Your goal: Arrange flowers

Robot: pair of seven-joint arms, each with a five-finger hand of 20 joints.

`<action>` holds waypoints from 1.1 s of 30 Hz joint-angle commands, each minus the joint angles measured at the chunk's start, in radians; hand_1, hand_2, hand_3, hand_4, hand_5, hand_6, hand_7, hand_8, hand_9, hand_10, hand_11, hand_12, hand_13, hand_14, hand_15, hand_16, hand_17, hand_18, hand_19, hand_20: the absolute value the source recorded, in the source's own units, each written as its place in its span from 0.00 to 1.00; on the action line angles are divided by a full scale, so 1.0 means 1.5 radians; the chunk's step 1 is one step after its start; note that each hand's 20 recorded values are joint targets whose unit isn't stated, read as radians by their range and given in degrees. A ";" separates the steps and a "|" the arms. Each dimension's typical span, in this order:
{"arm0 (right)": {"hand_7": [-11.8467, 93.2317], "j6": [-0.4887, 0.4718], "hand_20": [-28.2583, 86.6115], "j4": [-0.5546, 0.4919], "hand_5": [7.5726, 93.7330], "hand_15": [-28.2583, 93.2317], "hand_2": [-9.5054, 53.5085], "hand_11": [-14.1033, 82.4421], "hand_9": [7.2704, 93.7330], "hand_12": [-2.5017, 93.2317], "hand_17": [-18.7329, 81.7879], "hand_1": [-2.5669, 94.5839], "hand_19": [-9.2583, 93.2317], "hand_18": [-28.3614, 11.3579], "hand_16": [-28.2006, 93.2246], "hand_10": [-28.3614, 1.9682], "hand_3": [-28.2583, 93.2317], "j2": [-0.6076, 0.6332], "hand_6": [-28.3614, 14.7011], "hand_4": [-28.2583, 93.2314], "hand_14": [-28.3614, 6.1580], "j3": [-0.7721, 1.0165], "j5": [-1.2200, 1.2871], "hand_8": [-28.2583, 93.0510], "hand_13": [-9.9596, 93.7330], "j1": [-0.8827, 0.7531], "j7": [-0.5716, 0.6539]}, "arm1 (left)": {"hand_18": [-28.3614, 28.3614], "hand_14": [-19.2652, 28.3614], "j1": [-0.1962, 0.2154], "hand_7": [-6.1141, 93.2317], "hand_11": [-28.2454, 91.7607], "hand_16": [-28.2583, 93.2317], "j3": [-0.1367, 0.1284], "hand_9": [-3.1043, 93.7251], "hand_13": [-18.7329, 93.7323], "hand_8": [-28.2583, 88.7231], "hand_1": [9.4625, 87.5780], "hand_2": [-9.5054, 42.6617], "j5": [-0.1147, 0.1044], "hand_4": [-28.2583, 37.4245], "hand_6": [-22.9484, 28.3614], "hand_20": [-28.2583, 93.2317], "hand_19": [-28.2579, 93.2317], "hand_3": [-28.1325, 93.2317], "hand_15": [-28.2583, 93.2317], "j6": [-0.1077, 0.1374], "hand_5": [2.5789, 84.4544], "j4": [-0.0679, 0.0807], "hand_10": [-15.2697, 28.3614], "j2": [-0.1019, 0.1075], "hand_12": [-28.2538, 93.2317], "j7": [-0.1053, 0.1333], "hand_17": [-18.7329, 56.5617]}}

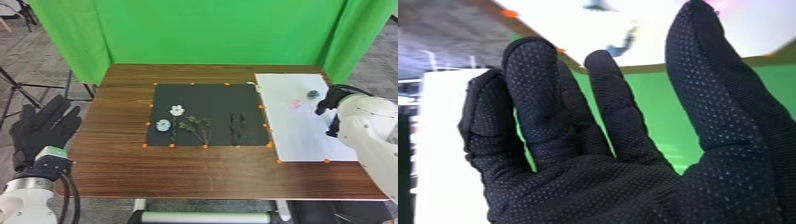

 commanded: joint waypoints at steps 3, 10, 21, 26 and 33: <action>0.20 -0.053 0.56 0.021 0.47 0.83 0.00 0.27 0.45 0.16 0.52 0.42 0.94 0.03 0.41 0.21 0.83 0.008 0.35 0.03 0.31 0.002 0.044 0.16 0.65 -0.003 0.072 | 0.74 0.72 0.021 0.26 0.44 0.16 -0.009 0.37 0.37 0.15 0.23 0.36 0.000 0.00 0.59 0.30 0.46 0.82 0.56 0.002 0.44 -0.007 0.67 -0.008 0.32 -0.007 0.18; 0.21 -0.021 0.55 0.036 0.52 0.82 0.00 0.30 0.53 0.18 0.53 0.43 0.95 0.05 0.41 0.26 0.83 0.001 0.37 0.01 0.36 -0.001 0.036 0.16 0.67 -0.011 0.048 | 0.74 0.72 0.011 0.25 0.44 0.16 -0.001 0.37 0.37 0.15 0.22 0.35 -0.001 0.00 0.59 0.30 0.47 0.82 0.57 0.008 0.44 -0.004 0.67 -0.008 0.32 -0.007 0.17; 0.27 -0.025 0.55 0.048 0.57 0.81 0.00 0.32 0.59 0.19 0.55 0.54 0.96 0.07 0.43 0.33 0.85 0.000 0.49 0.00 0.44 -0.012 0.005 0.14 0.71 -0.026 0.087 | 0.74 0.72 0.017 0.25 0.44 0.17 -0.008 0.37 0.37 0.15 0.23 0.35 -0.002 0.00 0.59 0.30 0.47 0.82 0.57 0.002 0.44 -0.004 0.68 -0.014 0.32 -0.008 0.17; 0.31 -0.019 0.54 0.056 0.58 0.79 0.00 0.35 0.60 0.20 0.56 0.57 0.98 0.08 0.48 0.35 0.83 -0.004 0.52 0.00 0.49 -0.015 0.003 0.14 0.71 -0.030 0.088 | 0.74 0.72 0.022 0.25 0.44 0.17 -0.006 0.37 0.37 0.15 0.23 0.36 -0.006 0.00 0.59 0.30 0.47 0.82 0.57 0.004 0.44 -0.006 0.68 -0.012 0.32 -0.002 0.17; 0.49 0.014 0.57 0.059 0.64 0.82 0.00 0.38 0.78 0.53 0.60 0.66 0.99 0.10 0.52 0.56 0.74 -0.008 0.60 0.00 0.51 -0.023 -0.019 0.31 0.76 -0.043 0.065 | 0.74 0.72 0.030 0.25 0.44 0.16 -0.010 0.37 0.37 0.15 0.23 0.36 -0.007 0.00 0.59 0.30 0.47 0.82 0.57 0.007 0.44 -0.010 0.68 -0.013 0.32 0.003 0.17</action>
